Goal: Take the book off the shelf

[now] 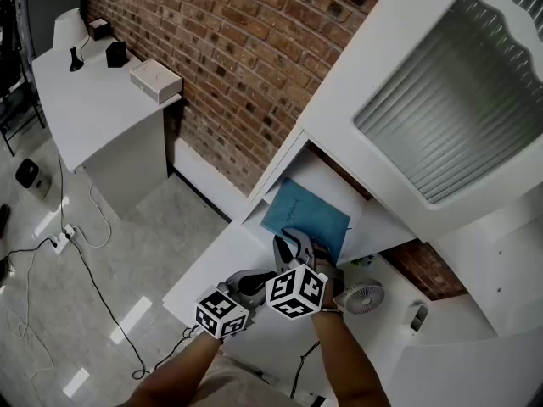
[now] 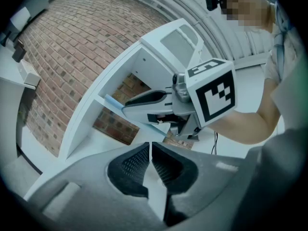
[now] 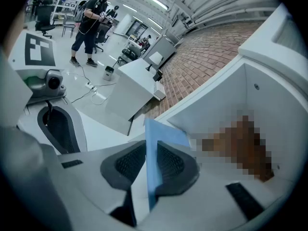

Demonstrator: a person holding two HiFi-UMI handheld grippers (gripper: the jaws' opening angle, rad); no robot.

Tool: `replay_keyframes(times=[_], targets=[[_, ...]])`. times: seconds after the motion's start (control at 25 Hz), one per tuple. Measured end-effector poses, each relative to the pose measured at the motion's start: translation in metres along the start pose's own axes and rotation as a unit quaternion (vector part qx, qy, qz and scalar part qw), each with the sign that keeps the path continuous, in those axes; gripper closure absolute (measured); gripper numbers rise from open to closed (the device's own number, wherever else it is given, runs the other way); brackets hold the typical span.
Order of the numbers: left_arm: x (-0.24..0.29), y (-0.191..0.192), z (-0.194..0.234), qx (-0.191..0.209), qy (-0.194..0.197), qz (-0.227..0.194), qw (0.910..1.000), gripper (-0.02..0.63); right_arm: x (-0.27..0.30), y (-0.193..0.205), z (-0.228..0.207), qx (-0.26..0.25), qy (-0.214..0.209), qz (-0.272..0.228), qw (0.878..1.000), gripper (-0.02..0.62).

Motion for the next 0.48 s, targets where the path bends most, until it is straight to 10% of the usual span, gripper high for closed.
replay_keyframes(times=[0.48], targets=[[0.001, 0.000, -0.002, 0.005, 0.005, 0.008, 0.9999, 0.595, 0.002, 0.024, 0.003, -0.061, 0.076, 0.035, 0.995, 0.442]])
Point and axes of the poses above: the fingertips, and each gripper's own axes: x forward along the fingers, z to its left, y out of its underside, the point moved 9 cm from there along -x, backward along the fingers, and after that the axes turned 8 degrees about x, right-handed, at the moved point
